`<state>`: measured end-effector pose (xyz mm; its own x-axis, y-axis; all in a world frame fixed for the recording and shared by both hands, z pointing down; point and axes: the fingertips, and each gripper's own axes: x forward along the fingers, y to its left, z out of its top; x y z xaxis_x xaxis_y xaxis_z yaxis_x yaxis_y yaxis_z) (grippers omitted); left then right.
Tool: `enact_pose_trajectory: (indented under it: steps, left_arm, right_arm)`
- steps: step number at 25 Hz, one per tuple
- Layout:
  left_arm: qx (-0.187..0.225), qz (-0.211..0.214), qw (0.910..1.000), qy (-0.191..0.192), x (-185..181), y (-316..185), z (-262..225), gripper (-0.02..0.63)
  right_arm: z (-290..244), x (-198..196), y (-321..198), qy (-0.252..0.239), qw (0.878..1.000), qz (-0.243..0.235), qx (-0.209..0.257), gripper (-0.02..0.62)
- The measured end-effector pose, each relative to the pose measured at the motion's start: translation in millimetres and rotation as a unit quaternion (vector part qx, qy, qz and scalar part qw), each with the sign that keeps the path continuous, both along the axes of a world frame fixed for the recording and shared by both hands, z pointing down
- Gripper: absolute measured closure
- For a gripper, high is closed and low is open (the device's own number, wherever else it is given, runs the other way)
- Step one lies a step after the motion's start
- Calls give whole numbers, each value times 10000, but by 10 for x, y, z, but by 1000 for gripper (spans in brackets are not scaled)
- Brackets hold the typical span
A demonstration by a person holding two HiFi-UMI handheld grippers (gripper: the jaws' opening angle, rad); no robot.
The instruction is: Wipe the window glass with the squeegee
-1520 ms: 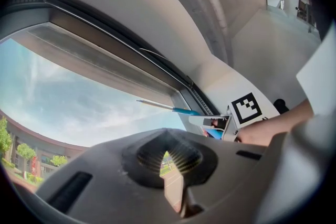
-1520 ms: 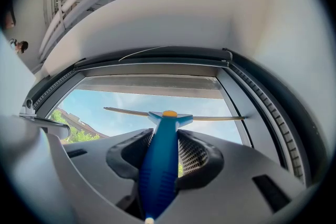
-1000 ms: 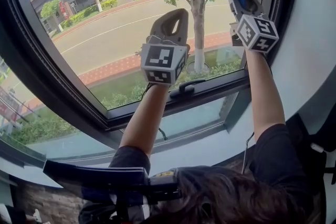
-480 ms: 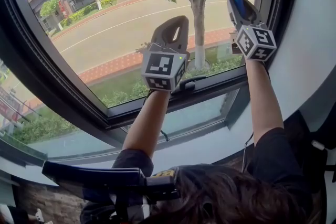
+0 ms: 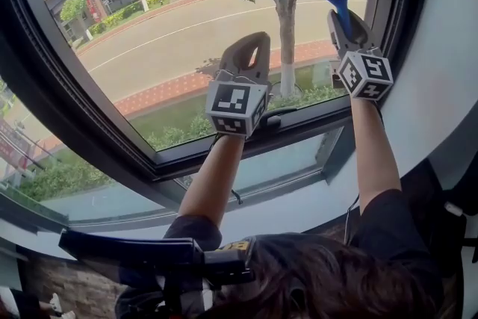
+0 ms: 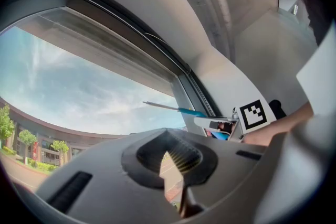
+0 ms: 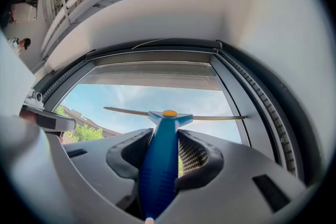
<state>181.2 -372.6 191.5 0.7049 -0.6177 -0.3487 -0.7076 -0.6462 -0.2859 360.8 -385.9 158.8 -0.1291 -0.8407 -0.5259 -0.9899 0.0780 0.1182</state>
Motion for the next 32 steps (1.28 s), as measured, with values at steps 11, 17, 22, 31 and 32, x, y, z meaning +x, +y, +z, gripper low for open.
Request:
enact_pose_trajectory:
  steps: [11, 17, 22, 31, 32]
  left_arm:
    - [-341, 26, 9994, -46, -39, -43, 318, 604]
    - [-509, 14, 9987, -78, -55, -47, 518, 604]
    - [-629, 3, 9980, -115, -53, -64, 672, 604]
    - [-869, 61, 9961, -146, -43, -52, 913, 604]
    - [-893, 56, 9959, -157, -46, -49, 935, 604]
  right_arm:
    - [351, 0, 2, -65, 9999, 15, -156, 454]
    - [564, 0, 19, -78, 9996, 18, -276, 454]
    - [731, 3, 10, -80, 9994, -4, -349, 454]
    - [1000, 7, 23, -110, 9986, 0, -518, 454]
    - [1044, 10, 27, -127, 9984, 6, -552, 454]
